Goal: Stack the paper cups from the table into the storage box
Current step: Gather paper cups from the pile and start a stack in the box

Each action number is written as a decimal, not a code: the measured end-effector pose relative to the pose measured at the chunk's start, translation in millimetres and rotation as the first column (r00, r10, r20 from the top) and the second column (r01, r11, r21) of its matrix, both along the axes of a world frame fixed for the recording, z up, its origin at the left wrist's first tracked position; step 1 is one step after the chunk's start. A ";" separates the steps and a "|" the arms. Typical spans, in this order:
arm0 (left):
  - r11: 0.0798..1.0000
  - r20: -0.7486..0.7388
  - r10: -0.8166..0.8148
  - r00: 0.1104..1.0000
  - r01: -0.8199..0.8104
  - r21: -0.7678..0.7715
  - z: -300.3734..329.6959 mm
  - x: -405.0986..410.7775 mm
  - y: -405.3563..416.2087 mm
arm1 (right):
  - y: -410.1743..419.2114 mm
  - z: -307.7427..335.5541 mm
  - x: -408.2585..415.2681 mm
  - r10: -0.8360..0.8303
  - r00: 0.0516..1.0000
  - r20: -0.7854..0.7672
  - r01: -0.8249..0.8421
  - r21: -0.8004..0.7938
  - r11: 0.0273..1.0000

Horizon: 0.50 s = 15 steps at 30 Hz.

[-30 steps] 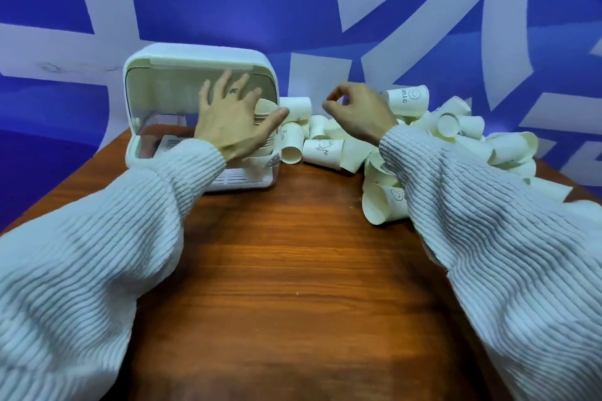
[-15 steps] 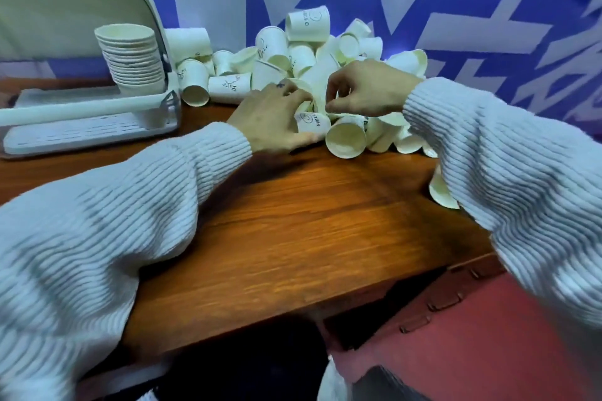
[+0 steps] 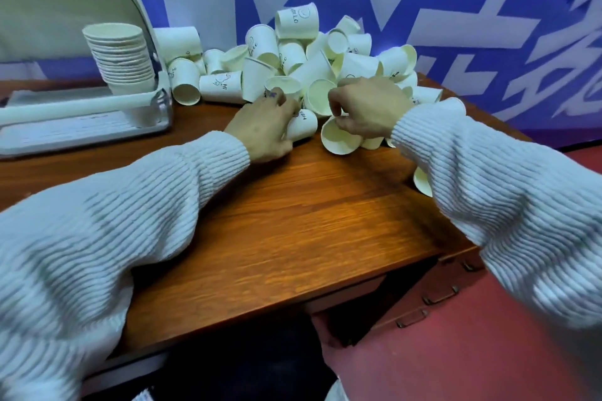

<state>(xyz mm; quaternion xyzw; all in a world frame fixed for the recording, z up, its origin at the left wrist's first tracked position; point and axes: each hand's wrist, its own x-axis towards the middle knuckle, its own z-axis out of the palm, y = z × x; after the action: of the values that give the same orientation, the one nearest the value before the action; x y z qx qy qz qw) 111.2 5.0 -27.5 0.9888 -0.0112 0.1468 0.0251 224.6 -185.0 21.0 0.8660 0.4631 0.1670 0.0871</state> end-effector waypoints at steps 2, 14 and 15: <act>0.999 0.024 0.029 0.999 -0.027 -0.047 9.0 -7.9 3.8 | -0.3 9.0 -2.7 -0.009 0.999 -0.052 0.014 0.086 0.996; 0.888 0.449 0.351 0.822 -0.140 -0.439 85.7 -72.8 86.1 | 77.6 59.0 -26.4 0.253 0.873 -0.418 0.165 0.740 0.653; 0.879 0.481 0.378 0.791 -0.142 -0.455 88.5 -80.6 94.1 | 92.6 61.5 -30.2 0.287 0.861 -0.421 0.167 0.766 0.621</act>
<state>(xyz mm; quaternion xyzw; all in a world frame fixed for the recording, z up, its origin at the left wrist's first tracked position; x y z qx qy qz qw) 30.6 99.1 61.1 0.8679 0.1510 0.4293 0.1990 194.4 -92.4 82.5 0.8114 0.3793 0.1213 -0.4277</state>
